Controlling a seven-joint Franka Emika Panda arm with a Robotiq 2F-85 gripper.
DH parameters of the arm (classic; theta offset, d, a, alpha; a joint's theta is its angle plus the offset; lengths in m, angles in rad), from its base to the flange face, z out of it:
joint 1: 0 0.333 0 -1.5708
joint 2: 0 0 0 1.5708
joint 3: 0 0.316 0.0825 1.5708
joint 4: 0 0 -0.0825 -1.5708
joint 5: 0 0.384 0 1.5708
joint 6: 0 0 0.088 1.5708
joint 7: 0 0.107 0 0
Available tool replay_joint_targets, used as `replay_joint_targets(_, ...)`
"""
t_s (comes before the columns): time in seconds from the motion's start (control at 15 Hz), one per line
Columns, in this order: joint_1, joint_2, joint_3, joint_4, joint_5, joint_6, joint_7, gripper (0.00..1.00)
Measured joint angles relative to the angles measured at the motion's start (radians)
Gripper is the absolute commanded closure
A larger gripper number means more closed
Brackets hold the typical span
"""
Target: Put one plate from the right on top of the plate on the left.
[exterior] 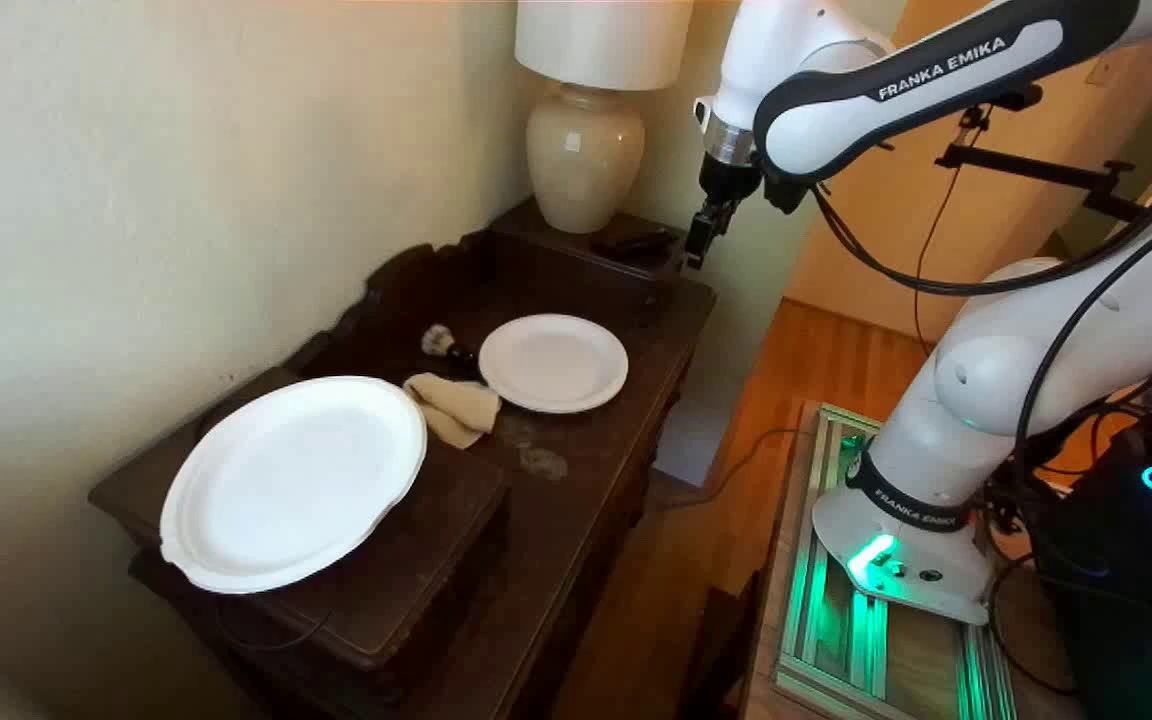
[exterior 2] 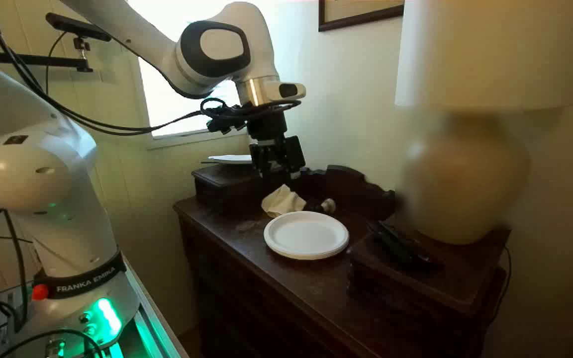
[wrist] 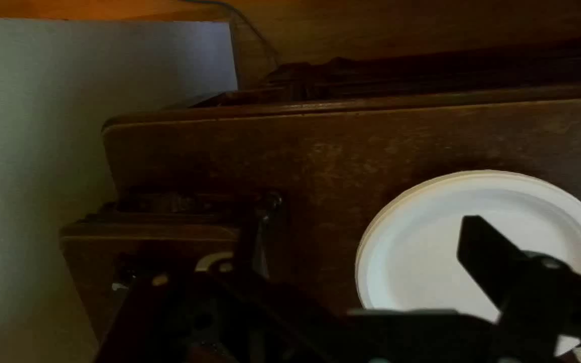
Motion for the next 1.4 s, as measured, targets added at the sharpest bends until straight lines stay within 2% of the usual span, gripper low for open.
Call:
replay_joint_targets(0.4, 0.0, 0.0, 0.0, 0.0, 0.002, 0.004, 0.004, 0.0)
replay_joint_targets(0.6, 0.012, 0.021, -0.02, 0.0, 0.051, 0.067, 0.009, 0.0)
replay_joint_targets(1.07, 0.104, 0.232, -0.154, -0.003, 0.409, 0.281, -0.007, 0.0)
replay_joint_targets(1.4, 0.194, 0.412, -0.219, -0.003, 0.742, 0.381, -0.145, 0.0)
